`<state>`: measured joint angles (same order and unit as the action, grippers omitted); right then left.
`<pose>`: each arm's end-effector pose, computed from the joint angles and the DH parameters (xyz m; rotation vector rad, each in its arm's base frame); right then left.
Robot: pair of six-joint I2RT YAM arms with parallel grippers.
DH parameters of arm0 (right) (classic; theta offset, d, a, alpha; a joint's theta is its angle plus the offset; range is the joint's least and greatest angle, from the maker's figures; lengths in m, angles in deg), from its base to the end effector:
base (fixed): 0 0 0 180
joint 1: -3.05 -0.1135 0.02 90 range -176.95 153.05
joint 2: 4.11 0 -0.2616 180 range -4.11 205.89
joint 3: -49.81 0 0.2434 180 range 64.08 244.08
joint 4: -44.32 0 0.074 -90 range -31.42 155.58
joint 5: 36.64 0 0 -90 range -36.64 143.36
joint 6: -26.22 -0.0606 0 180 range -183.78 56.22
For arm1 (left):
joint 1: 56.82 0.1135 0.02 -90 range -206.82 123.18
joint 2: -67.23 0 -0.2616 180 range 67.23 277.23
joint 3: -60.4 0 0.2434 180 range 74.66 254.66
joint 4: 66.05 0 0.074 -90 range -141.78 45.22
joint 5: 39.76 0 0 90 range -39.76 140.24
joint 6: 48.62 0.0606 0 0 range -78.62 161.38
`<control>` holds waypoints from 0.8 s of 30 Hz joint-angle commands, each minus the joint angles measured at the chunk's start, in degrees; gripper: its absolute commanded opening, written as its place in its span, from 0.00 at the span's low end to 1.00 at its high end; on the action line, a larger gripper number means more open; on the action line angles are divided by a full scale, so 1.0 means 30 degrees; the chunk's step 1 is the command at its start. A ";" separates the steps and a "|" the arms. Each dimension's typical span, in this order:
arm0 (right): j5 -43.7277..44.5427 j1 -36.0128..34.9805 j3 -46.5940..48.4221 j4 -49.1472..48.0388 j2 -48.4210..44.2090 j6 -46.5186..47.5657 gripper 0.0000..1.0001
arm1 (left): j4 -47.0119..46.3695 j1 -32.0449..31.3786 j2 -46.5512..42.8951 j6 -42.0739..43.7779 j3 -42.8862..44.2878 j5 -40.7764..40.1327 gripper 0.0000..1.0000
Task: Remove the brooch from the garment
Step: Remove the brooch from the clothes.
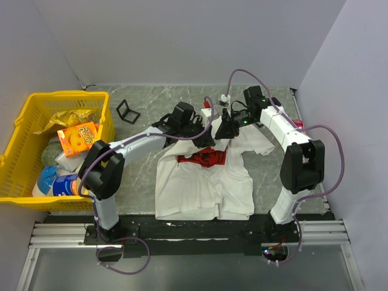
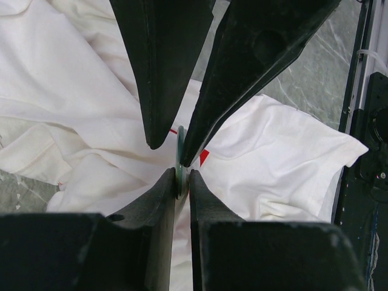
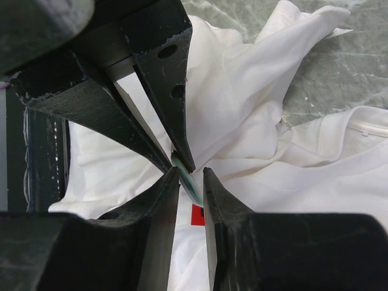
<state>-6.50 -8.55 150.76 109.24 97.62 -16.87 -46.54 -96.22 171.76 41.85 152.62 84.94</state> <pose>0.3417 0.1236 0.2711 -1.3279 1.8063 1.0753 0.3093 -0.2987 0.2496 1.0893 1.9024 -1.0366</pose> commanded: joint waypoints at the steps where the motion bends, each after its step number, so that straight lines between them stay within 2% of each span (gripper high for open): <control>1: -0.0088 0.0144 -0.0005 -0.0097 -0.0542 0.0533 0.30 | -0.0397 -0.0139 -0.0098 0.0224 -0.0057 0.0768 0.01; 15: 0.0029 -0.0089 0.0054 0.0869 -0.0102 0.1704 0.35 | -0.0397 -0.0139 -0.0010 0.0137 -0.0086 0.0739 0.01; 19: 0.0322 -0.0207 0.0025 0.0723 -0.0044 0.1617 0.39 | -0.0368 -0.0139 -0.0010 0.0166 -0.0028 0.0739 0.01; 24: 0.0762 -0.0353 -0.0034 0.0139 0.0044 0.1061 0.40 | -0.0339 -0.0139 -0.0068 0.0166 -0.0057 0.0710 0.01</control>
<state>-5.01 -8.94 150.76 110.70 97.62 -13.35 -46.52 -96.24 171.76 41.83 152.46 84.96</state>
